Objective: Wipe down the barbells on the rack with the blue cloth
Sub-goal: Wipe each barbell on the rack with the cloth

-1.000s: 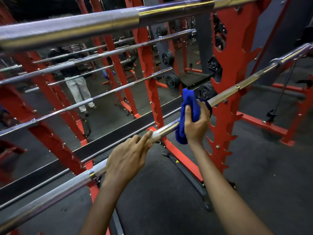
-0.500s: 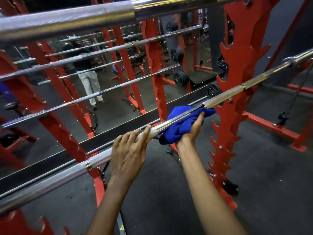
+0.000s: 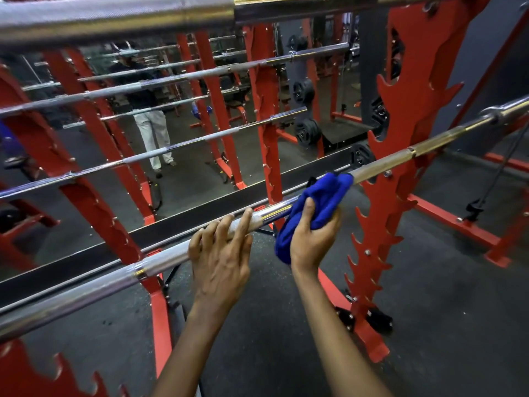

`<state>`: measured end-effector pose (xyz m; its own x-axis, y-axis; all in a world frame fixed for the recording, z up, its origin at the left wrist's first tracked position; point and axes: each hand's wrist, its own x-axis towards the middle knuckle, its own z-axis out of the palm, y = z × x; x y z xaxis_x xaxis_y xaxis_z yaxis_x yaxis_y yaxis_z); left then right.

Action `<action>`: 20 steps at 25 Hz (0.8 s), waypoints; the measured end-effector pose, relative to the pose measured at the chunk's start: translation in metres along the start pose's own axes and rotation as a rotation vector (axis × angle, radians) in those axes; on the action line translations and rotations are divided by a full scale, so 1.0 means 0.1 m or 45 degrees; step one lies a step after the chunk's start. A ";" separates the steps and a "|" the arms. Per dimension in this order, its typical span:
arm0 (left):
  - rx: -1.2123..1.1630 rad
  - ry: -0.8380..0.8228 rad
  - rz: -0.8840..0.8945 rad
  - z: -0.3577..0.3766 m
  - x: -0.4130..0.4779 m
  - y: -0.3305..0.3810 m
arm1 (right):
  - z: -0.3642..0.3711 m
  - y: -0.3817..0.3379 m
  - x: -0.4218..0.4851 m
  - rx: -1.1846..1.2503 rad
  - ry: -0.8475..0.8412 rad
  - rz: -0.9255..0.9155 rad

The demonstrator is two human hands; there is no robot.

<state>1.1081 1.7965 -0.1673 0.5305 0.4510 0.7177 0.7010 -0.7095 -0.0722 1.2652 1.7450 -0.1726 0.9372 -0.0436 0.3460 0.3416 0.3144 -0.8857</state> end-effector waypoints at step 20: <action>-0.134 -0.500 0.271 -0.16 0.61 -0.09 | -0.08 0.13 0.96 -0.551 -0.164 -0.603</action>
<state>1.1264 1.8219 -0.1115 0.8121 0.4462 0.3760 0.5155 -0.8506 -0.1039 1.3598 1.7372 -0.1531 0.6717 0.0390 0.7398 0.7381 -0.1221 -0.6636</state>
